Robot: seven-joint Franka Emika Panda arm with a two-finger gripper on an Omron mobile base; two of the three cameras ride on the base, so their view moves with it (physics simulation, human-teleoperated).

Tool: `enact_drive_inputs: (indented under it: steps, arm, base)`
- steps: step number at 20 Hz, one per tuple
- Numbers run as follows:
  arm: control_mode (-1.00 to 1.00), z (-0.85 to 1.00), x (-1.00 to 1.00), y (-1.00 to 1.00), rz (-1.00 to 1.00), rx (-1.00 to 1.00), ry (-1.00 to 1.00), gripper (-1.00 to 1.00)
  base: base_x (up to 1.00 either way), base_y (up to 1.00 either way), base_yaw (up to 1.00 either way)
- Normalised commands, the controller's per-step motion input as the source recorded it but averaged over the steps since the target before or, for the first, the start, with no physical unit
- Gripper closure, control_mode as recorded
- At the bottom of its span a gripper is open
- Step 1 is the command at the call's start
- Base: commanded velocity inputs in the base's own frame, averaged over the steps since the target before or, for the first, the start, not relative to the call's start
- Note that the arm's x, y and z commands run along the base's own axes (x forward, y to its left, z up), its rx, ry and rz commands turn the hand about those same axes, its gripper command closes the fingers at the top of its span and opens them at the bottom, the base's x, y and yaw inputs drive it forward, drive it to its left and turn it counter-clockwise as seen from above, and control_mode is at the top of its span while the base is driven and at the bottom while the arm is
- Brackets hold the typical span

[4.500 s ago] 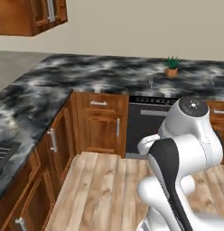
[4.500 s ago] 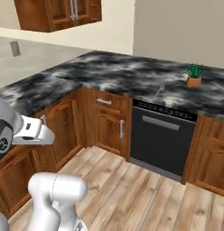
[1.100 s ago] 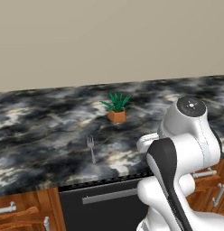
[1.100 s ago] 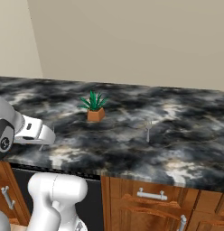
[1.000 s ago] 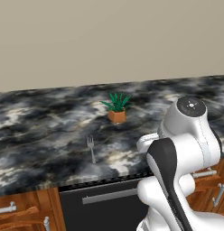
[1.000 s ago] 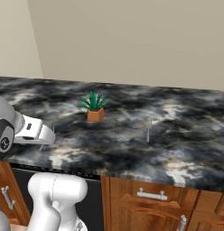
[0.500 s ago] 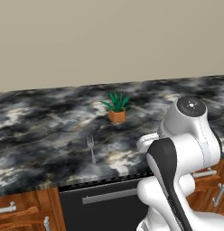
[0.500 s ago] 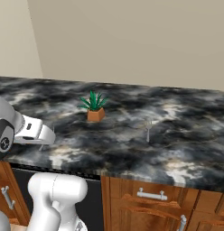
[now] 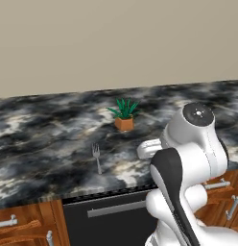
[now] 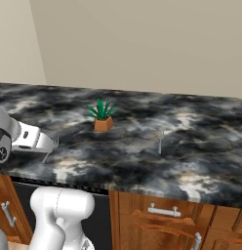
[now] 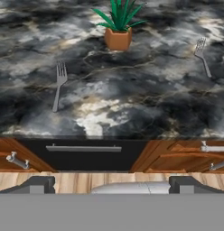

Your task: Organize the utensils by type. Pick up the wooden spoons from the counter and place them in the open cabinet. Then pick up the metallic utensils from the counter and place them in the open drawer.

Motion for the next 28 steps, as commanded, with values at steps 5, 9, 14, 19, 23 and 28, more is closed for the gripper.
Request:
enact_drive_inputs:
  steps: [5, 9, 14, 19, 23, 28]
  arm:
    - [-1.00, -0.05, 0.53, 0.54, 0.00, 0.02, 0.00, -1.00]
    - [-1.00, -0.17, 0.64, 0.48, 0.00, 0.00, 0.11, -1.00]
    - [-1.00, -0.33, 0.64, 0.25, 0.01, 0.00, 0.35, -1.00]
    - [-1.00, -0.47, 0.57, 0.18, 0.00, 0.00, 0.41, -1.00]
    - [-1.00, -0.46, 0.44, 0.17, 0.00, 0.00, 0.21, -1.00]
    - [-1.00, -0.31, 0.44, 0.25, 0.00, -0.06, 0.05, -1.00]
  base:
    - [0.00, 0.00, 0.00]
    - [0.00, 0.00, 0.00]
    - [0.00, 0.00, 0.00]
    - [0.00, 0.00, 0.00]
    - [0.00, 0.00, 0.00]
    - [0.00, 0.00, 0.00]
